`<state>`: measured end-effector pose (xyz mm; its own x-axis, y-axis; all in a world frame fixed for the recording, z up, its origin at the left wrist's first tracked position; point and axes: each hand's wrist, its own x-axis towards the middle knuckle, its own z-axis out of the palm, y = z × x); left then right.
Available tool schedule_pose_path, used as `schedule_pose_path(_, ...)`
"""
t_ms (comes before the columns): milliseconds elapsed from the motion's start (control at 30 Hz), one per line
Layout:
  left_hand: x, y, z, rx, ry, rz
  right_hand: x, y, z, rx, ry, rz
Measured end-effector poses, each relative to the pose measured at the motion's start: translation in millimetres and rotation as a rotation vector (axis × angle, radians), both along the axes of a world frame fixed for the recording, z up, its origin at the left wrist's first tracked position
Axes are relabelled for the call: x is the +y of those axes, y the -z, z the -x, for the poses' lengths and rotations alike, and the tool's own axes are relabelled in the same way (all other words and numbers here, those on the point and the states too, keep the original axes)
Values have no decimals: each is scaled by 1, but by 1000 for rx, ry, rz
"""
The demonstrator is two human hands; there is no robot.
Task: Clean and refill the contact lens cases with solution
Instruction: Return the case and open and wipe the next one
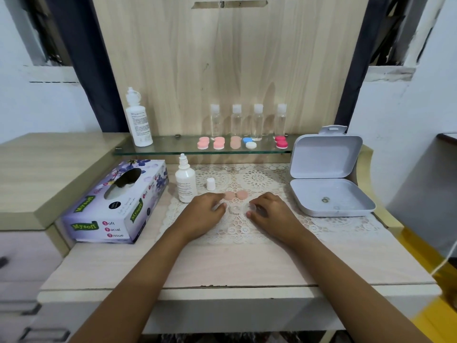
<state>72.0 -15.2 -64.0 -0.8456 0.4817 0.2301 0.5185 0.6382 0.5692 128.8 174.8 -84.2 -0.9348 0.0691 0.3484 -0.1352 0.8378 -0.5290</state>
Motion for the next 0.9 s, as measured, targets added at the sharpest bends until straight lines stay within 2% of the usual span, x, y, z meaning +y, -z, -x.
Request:
schedule_pose_path(167, -13, -29, -13, 119, 18, -157, 0, 0, 1, 5, 6, -18)
schedule_pose_path(333, -53, -72, -18, 276, -123, -278, 1, 1, 1, 7, -2, -42)
schedule_pose_path(433, -87, -86, 3, 337, -255, -191, 2, 2, 1, 16, -2, -56)
schedule_pose_path(600, -135, -79, 46, 268, -384, -6, 1, 2, 1, 29, -9, -71)
schedule_pose_path(900, -151, -61, 65, 193, -289, 363, 0, 0, 0, 19, -8, -69)
